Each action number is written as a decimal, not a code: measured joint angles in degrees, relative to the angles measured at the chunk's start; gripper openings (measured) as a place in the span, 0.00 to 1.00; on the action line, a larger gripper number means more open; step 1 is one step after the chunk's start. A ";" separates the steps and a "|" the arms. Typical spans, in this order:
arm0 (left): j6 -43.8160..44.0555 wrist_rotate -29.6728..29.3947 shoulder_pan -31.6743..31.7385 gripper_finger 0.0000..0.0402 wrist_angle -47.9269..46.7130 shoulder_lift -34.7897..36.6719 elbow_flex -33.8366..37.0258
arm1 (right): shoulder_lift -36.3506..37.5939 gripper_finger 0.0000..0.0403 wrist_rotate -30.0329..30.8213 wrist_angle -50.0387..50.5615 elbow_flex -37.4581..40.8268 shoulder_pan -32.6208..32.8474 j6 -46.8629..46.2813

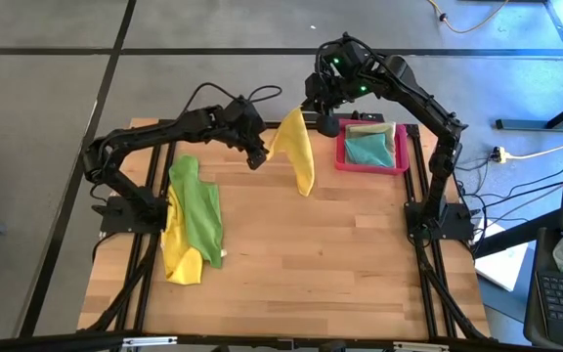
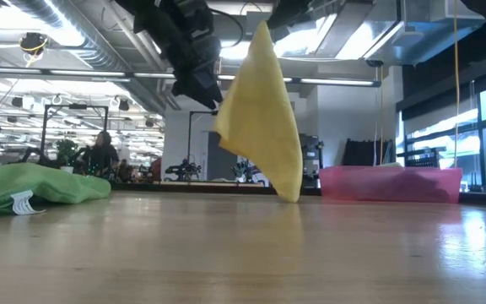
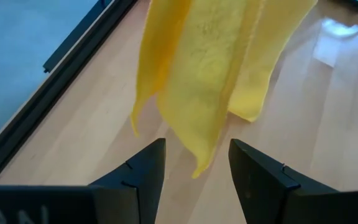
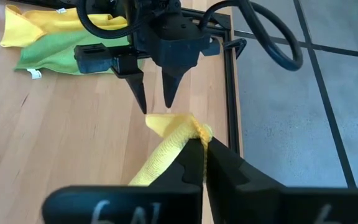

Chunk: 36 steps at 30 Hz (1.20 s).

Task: Fold microfiber towels
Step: Fold the right yellow towel

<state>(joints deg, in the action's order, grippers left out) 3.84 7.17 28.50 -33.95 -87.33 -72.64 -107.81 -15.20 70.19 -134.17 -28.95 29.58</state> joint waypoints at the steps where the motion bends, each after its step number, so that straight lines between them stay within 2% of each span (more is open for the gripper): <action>1: 0.04 0.03 -0.09 0.42 0.14 0.00 0.00 | -0.02 0.01 -0.02 0.00 0.00 0.00 -0.01; 6: 0.10 0.49 -0.56 0.42 0.40 -0.06 0.00 | 0.00 0.04 -0.01 0.00 0.00 0.00 -0.13; 12: 0.06 -1.37 -0.84 0.42 1.26 -2.54 0.00 | 0.00 0.01 -0.02 -0.02 0.00 0.03 -0.68; 17: 0.15 0.13 -0.86 0.42 3.25 -5.22 0.02 | 0.00 0.04 -0.02 -0.02 0.00 0.13 -0.87; 22: 0.34 1.46 -1.23 0.42 2.42 -7.02 0.04 | 0.00 0.01 -0.01 -0.02 0.00 0.13 -0.87; 28: 0.58 1.56 -1.21 0.42 1.92 -7.17 0.04 | -0.01 0.03 0.04 -0.02 0.00 0.13 -0.87; 33: 0.65 1.53 -1.12 0.41 1.92 -7.17 0.04 | 0.00 0.01 0.07 -0.02 0.01 0.13 -0.87; 36: 0.68 0.56 -1.38 0.38 1.90 -7.17 0.04 | 0.00 0.02 0.09 -0.02 0.02 0.13 -0.92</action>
<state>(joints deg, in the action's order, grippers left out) 4.53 7.73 27.12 -32.05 -94.50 -72.60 -107.81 -15.11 70.17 -134.15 -28.82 28.66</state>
